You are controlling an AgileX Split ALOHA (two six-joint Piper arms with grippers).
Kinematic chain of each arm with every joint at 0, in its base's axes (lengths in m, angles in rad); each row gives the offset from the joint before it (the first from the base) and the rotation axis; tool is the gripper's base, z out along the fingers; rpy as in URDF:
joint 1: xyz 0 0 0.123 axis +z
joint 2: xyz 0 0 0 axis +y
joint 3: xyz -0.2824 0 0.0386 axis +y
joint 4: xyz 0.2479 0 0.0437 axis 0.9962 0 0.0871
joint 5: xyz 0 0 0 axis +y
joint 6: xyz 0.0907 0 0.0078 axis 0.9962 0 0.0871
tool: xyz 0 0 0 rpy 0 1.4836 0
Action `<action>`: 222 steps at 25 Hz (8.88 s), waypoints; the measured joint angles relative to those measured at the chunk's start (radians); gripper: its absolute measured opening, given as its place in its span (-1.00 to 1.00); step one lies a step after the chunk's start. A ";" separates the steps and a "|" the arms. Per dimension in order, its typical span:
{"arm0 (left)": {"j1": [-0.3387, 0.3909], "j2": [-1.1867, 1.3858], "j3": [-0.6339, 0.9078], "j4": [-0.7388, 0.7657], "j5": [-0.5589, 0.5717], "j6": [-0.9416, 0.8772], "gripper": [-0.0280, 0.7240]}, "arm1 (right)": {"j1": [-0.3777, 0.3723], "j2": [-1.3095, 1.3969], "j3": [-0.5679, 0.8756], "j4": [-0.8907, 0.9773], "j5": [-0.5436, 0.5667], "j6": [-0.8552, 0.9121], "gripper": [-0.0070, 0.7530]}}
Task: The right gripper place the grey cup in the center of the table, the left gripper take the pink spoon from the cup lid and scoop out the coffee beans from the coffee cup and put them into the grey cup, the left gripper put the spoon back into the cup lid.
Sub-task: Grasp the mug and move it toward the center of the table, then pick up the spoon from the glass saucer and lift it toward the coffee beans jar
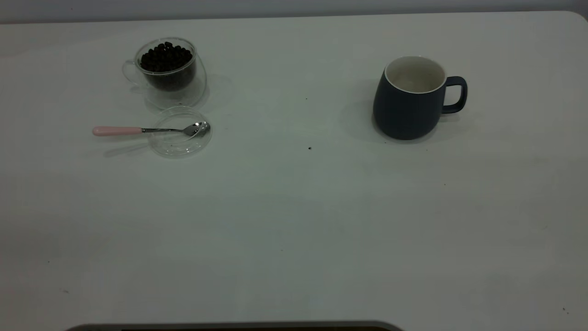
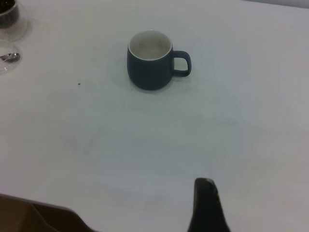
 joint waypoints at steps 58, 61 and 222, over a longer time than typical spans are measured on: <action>0.000 0.000 0.000 0.000 0.000 0.001 0.47 | -0.002 0.702 -0.022 0.132 -0.604 -0.235 0.71; 0.000 0.000 0.000 0.000 0.000 0.001 0.47 | -0.002 0.907 -0.034 0.156 -0.743 -0.370 0.68; 0.000 0.000 0.000 0.000 -0.005 0.000 0.47 | -0.016 0.002 -0.002 -0.212 0.003 0.225 0.22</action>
